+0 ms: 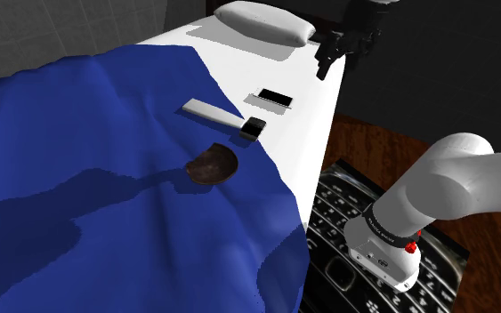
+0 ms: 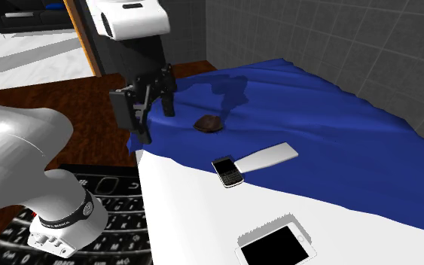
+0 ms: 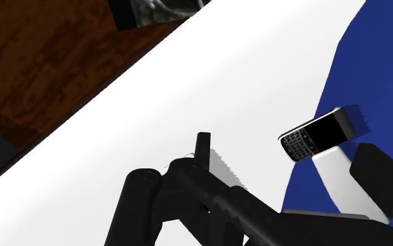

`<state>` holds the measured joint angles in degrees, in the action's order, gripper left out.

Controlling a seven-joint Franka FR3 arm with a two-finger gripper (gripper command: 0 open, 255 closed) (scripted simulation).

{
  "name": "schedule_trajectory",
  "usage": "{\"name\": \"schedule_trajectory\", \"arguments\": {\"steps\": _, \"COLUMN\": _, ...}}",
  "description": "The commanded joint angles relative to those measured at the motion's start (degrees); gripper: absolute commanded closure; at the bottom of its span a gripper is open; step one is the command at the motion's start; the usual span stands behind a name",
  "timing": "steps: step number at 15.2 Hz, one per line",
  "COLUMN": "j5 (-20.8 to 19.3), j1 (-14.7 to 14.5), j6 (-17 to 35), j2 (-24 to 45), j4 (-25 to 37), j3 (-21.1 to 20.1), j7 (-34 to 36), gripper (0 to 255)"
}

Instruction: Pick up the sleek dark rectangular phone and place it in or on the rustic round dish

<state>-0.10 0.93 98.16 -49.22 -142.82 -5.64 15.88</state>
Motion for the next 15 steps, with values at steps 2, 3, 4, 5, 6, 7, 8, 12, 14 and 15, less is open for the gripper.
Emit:
{"name": "schedule_trajectory", "arguments": {"steps": 2, "j5": 2.5, "j1": 0.7, "j6": 5.1, "j2": 0.8, "j4": -3.6, "j3": -4.9, "j7": 8.9, "gripper": 0}}
{"name": "schedule_trajectory", "arguments": {"steps": 3, "j5": 3.3, "j1": 1.0, "j6": 6.8, "j2": 1.5, "j4": -4.4, "j3": -6.6, "j7": 11.8, "gripper": 0}}
{"name": "schedule_trajectory", "arguments": {"steps": 4, "j5": 4.1, "j1": 1.3, "j6": 8.6, "j2": 2.3, "j4": -5.1, "j3": -8.3, "j7": 14.6, "gripper": 0}}
{"name": "schedule_trajectory", "arguments": {"steps": 5, "j5": 4.8, "j1": 1.6, "j6": 10.4, "j2": 3.3, "j4": -5.7, "j3": -10.1, "j7": 17.5, "gripper": 0}}
{"name": "schedule_trajectory", "arguments": {"steps": 6, "j5": 5.4, "j1": 2.0, "j6": 12.2, "j2": 4.5, "j4": -6.2, "j3": -11.9, "j7": 20.4, "gripper": 0}}
{"name": "schedule_trajectory", "arguments": {"steps": 7, "j5": 6.0, "j1": 2.5, "j6": 14.0, "j2": 5.8, "j4": -6.5, "j3": -13.6, "j7": 23.3, "gripper": 0}}
{"name": "schedule_trajectory", "arguments": {"steps": 8, "j5": 6.4, "j1": 3.1, "j6": 15.9, "j2": 7.3, "j4": -6.7, "j3": -15.5, "j7": 26.3, "gripper": 0}}
{"name": "schedule_trajectory", "arguments": {"steps": 12, "j5": 7.0, "j1": 6.4, "j6": 23.2, "j2": 14.7, "j4": -6.1, "j3": -23.1, "j7": 38.5, "gripper": 0}}
{"name": "schedule_trajectory", "arguments": {"steps": 14, "j5": 6.2, "j1": 8.8, "j6": 26.6, "j2": 19.1, "j4": -5.0, "j3": -27.1, "j7": 45.0, "gripper": 0}}
{"name": "schedule_trajectory", "arguments": {"steps": 15, "j5": 5.4, "j1": 10.2, "j6": 28.3, "j2": 21.5, "j4": -4.2, "j3": -29.2, "j7": 48.4, "gripper": 0}}
